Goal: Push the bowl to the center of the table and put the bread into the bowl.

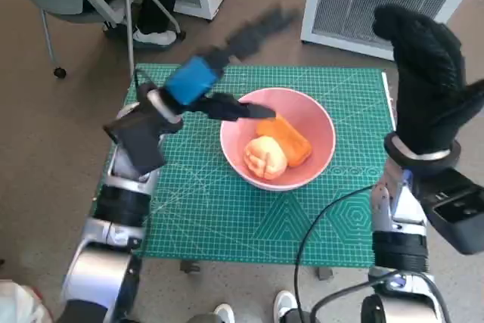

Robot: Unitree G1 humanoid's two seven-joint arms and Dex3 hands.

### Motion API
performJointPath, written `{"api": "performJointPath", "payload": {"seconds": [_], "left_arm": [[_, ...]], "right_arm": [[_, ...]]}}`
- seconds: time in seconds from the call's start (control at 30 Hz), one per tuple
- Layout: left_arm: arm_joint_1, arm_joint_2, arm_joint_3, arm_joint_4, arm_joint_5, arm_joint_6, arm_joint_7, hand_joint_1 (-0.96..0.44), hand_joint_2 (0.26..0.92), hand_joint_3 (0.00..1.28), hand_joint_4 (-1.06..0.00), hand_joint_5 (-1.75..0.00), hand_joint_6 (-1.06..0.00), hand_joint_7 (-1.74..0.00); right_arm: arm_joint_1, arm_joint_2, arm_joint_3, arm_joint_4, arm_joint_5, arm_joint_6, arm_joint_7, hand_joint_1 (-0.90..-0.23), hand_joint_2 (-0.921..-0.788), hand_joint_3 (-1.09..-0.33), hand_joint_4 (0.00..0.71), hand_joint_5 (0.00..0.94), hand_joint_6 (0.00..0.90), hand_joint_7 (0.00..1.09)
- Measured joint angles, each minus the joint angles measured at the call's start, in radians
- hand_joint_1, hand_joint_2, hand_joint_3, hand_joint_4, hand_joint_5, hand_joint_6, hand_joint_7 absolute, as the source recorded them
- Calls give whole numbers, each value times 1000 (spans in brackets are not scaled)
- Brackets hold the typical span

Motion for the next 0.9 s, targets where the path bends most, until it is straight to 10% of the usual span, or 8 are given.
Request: {"api": "performJointPath", "payload": {"seconds": [0.4,0.9], "left_arm": [[127,-92,76,-188,-145,91,114,-572,921,112,-134,-29,-325,-55],[198,-152,94,-288,-217,161,139,-506,921,103,-159,-20,-379,-54]], "right_arm": [[-56,-1,17,31,-47,4,-15,-570,-921,-821,181,192,-1,672],[-78,0,36,77,-18,4,34,-570,-921,-800,198,154,-1,651]]}}
